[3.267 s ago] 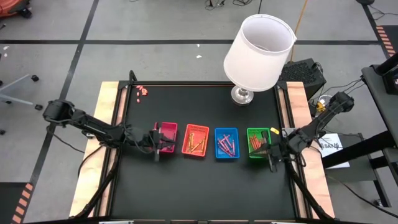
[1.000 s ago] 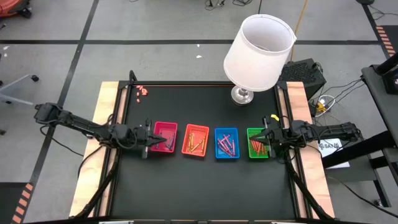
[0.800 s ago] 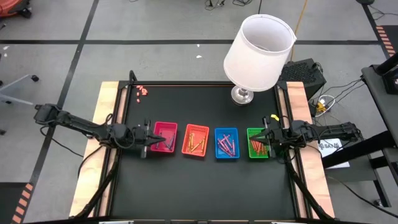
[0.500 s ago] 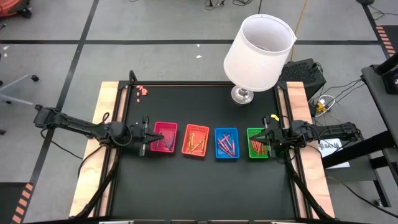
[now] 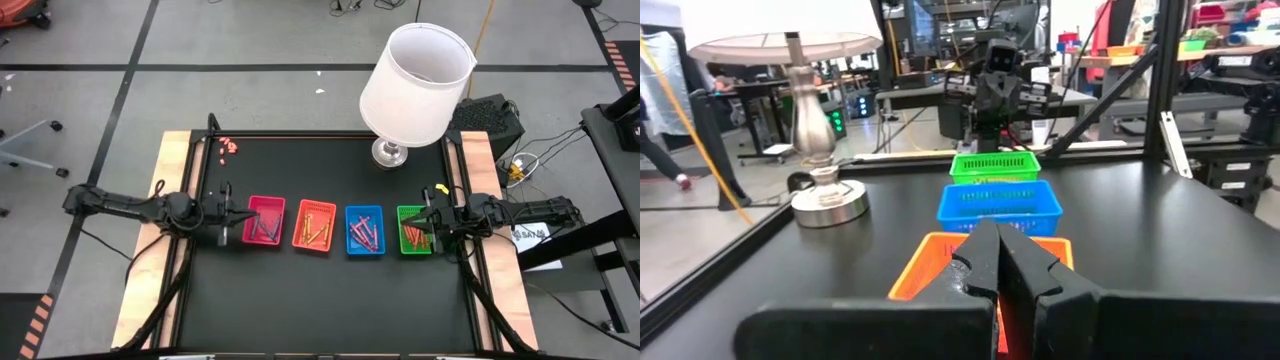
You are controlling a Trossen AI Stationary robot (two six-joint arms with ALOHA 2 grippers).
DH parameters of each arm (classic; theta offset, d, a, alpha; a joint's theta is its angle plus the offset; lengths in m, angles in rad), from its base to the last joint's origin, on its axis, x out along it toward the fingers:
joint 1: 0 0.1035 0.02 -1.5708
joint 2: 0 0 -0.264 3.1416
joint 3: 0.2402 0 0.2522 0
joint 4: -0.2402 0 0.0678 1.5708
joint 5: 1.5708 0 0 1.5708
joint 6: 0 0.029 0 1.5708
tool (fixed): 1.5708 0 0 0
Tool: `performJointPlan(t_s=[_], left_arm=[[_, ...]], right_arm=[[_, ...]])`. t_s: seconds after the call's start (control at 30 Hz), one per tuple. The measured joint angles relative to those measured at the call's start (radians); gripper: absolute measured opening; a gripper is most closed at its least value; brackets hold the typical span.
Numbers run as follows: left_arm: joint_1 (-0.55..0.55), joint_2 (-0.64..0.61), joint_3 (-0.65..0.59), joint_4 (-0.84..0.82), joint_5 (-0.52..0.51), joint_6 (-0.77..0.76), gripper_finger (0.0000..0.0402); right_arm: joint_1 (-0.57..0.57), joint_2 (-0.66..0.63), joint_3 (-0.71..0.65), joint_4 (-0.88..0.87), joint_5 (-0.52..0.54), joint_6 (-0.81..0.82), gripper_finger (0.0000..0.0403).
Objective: Sort crayons
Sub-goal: Return to Home Position
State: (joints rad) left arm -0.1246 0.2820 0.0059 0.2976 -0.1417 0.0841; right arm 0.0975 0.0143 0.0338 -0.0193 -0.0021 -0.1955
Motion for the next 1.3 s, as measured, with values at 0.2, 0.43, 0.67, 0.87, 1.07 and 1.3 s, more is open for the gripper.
performJointPlan(t_s=[0.2,0.43,0.67,0.87,1.07,1.3], left_arm=[[0.0,-0.12,0.0,-0.125,-0.02,-0.001,0.0],[0.0,-0.255,-0.001,-0.203,-0.019,0.0,0.0],[0.002,-0.282,-0.001,-0.249,-0.017,0.003,0.0],[0.019,-0.282,-0.001,-0.253,-0.018,0.012,0.0],[0.08,-0.282,-0.002,-0.26,0.03,0.01,0.0],[0.127,-0.282,-0.002,-0.268,0.09,0.0,0.0]], right_arm=[[0.0,0.0,0.0,0.0,0.0,0.0,0.0],[0.0,0.0,0.0,0.0,0.0,0.0,0.0],[0.0,0.0,0.0,0.0,0.0,0.0,0.0],[0.0,0.0,0.0,0.003,0.0,0.0,0.0],[0.0,0.0,0.0,0.007,0.001,0.0,0.0],[0.0,0.0,0.0,0.01,0.001,0.0,0.0]])
